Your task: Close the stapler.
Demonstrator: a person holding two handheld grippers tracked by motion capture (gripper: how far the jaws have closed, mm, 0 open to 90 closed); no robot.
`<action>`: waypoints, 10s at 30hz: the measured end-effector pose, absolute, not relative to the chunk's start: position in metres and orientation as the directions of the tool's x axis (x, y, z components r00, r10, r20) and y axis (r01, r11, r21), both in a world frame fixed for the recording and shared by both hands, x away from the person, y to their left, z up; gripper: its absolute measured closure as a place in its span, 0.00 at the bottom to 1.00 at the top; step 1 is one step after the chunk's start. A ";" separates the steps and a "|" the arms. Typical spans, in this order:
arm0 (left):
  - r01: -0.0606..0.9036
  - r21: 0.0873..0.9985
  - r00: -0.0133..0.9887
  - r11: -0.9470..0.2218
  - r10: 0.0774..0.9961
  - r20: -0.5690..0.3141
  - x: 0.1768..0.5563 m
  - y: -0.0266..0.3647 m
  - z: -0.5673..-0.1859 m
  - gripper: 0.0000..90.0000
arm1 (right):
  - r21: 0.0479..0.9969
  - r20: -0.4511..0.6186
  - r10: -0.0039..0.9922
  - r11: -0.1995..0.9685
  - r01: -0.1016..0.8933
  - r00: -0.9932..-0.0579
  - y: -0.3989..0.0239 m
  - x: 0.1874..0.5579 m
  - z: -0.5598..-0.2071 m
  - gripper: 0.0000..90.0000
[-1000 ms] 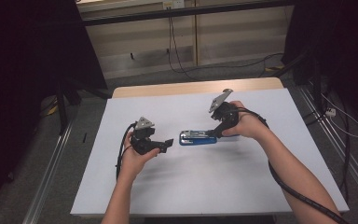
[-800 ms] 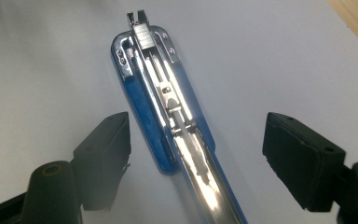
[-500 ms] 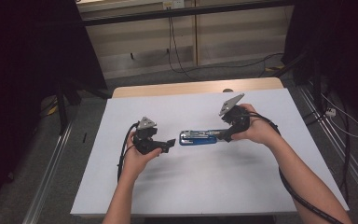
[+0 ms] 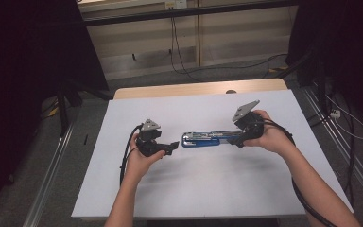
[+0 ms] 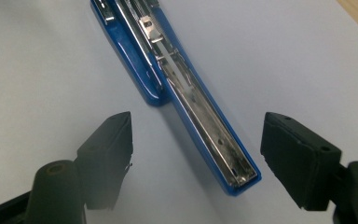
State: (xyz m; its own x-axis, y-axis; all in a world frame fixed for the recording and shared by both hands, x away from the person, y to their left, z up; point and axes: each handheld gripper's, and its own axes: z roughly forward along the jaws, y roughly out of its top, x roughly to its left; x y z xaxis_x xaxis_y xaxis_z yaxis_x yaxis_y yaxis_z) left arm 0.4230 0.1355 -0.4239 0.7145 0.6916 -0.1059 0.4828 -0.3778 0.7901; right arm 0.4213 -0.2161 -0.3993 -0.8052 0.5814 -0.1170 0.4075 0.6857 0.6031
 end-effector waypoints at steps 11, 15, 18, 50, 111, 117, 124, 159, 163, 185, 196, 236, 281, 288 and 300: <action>0.481 0.789 0.714 -0.383 0.694 -0.098 0.424 0.135 -0.425 0.35 | 0.608 -0.119 0.635 0.655 0.449 -0.764 -0.238 0.407 -0.403 0.29; 0.471 0.781 0.723 -0.410 0.687 -0.075 0.426 0.134 -0.427 0.44 | 0.613 -0.118 0.649 0.643 0.460 -0.751 -0.244 0.403 -0.404 0.29; 0.467 0.777 0.731 -0.422 0.678 -0.072 0.427 0.131 -0.429 0.53 | 0.614 -0.120 0.660 0.636 0.467 -0.742 -0.247 0.401 -0.405 0.34; 0.449 0.771 0.771 -0.451 0.632 -0.079 0.430 0.110 -0.440 1.00 | 0.637 -0.037 0.767 0.512 0.577 -0.640 -0.270 0.391 -0.418 0.94; 0.439 0.773 0.759 -0.458 0.649 -0.046 0.433 0.089 -0.452 1.00 | 0.631 -0.035 0.759 0.521 0.574 -0.650 -0.255 0.405 -0.443 1.00; 0.440 0.773 0.760 -0.457 0.648 -0.050 0.433 0.089 -0.452 1.00 | 0.629 -0.040 0.757 0.527 0.572 -0.653 -0.253 0.406 -0.444 1.00; 0.440 0.774 0.760 -0.457 0.648 -0.050 0.434 0.089 -0.453 1.00 | 0.630 -0.041 0.757 0.527 0.571 -0.652 -0.253 0.407 -0.445 1.00; 0.450 0.772 0.759 -0.450 0.648 -0.065 0.435 0.092 -0.452 1.00 | 0.683 -0.034 0.743 0.506 0.527 -0.669 -0.246 0.404 -0.437 1.00; 0.450 0.773 0.767 -0.447 0.637 -0.077 0.434 0.093 -0.451 1.00 | 0.688 -0.023 0.742 0.499 0.527 -0.671 -0.246 0.404 -0.438 1.00; 0.456 0.806 0.761 -0.378 0.635 -0.132 0.416 0.113 -0.428 0.50 | 0.743 0.047 0.737 0.426 0.517 -0.675 -0.243 0.384 -0.437 0.54; 0.443 0.805 0.750 -0.395 0.655 -0.091 0.407 0.115 -0.422 0.31 | 0.742 0.045 0.739 0.427 0.518 -0.673 -0.247 0.367 -0.435 0.43; 0.442 0.826 0.722 -0.348 0.685 -0.098 0.381 0.178 -0.417 0.12 | 0.739 0.038 0.761 0.416 0.531 -0.648 -0.270 0.335 -0.437 0.28; 0.452 0.806 0.728 -0.383 0.681 -0.084 0.359 0.223 -0.425 0.10 | 0.729 0.026 0.771 0.422 0.540 -0.637 -0.281 0.299 -0.442 0.22; 0.450 0.802 0.733 -0.392 0.675 -0.081 0.355 0.226 -0.427 0.09 | 0.732 0.023 0.776 0.416 0.539 -0.630 -0.286 0.296 -0.444 0.21; 0.454 0.807 0.730 -0.378 0.677 -0.094 0.352 0.234 -0.429 0.09 | 0.734 0.012 0.775 0.422 0.532 -0.632 -0.286 0.294 -0.445 0.21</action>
